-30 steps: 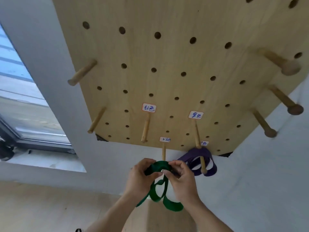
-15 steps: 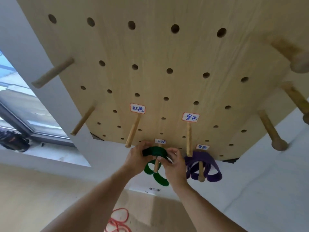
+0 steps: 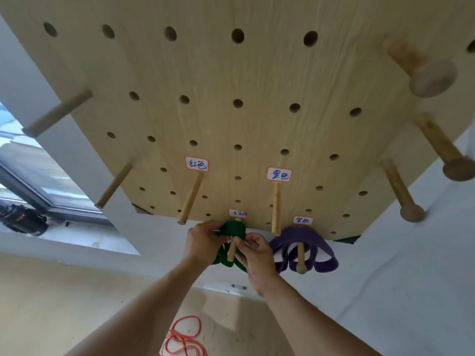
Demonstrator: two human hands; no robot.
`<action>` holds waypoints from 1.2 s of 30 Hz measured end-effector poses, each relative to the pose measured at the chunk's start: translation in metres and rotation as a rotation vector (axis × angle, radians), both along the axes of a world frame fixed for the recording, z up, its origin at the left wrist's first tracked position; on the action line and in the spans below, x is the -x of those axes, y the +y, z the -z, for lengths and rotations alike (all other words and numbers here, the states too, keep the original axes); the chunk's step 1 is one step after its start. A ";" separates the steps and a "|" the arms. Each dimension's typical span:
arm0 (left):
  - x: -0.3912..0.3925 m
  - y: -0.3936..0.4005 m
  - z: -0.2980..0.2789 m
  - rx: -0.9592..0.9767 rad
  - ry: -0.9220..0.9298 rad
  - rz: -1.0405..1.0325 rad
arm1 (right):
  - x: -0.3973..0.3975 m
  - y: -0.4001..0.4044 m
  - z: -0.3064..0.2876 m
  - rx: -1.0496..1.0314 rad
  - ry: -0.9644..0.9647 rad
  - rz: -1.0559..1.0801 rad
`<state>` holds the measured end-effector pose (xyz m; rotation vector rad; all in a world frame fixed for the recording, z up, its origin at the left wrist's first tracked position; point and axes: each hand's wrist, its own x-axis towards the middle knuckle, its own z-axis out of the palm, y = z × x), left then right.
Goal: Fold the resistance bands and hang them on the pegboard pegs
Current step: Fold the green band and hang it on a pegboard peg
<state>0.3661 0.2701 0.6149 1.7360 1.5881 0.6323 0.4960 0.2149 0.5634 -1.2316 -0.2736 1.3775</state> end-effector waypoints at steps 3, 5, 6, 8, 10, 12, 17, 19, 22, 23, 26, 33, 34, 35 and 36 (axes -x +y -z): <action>0.000 0.005 -0.006 0.039 0.021 0.055 | -0.003 0.001 0.001 -0.011 0.096 -0.058; -0.001 0.010 -0.008 0.049 0.057 0.088 | -0.007 0.003 0.003 -0.004 0.097 -0.094; -0.002 0.011 -0.008 0.052 0.072 0.100 | -0.009 0.004 0.003 0.008 0.066 -0.104; -0.003 0.012 -0.008 0.055 0.087 0.124 | -0.013 0.005 0.000 0.050 -0.126 -0.136; -0.005 0.012 -0.006 0.041 0.114 0.151 | -0.019 0.005 -0.006 0.058 -0.359 -0.138; -0.006 0.010 -0.006 0.013 0.146 0.166 | -0.023 0.004 -0.008 -0.001 -0.537 -0.128; -0.002 0.008 -0.013 -0.009 0.167 0.193 | -0.022 0.004 -0.007 -0.069 -0.726 -0.171; 0.002 0.007 -0.016 -0.070 0.161 0.173 | -0.023 0.003 -0.007 -0.087 -0.784 -0.169; 0.004 0.002 -0.017 -0.206 0.187 0.168 | -0.026 0.003 -0.007 -0.103 -0.874 -0.130; 0.002 0.001 -0.016 -0.219 0.193 0.167 | -0.027 0.003 -0.008 -0.101 -0.903 -0.114; -0.006 -0.003 -0.020 -0.235 0.179 0.140 | -0.026 0.004 -0.012 -0.121 -0.951 -0.047; -0.011 0.008 -0.016 -0.152 0.226 0.119 | -0.021 0.004 -0.011 -0.114 -1.015 0.023; -0.011 0.008 -0.016 -0.158 0.234 0.124 | -0.019 0.003 -0.010 -0.112 -1.034 0.029; -0.012 0.007 -0.016 -0.162 0.238 0.124 | -0.018 0.002 -0.010 -0.108 -1.050 0.035; -0.013 0.006 -0.016 -0.163 0.235 0.114 | -0.017 0.002 -0.011 -0.100 -1.064 0.032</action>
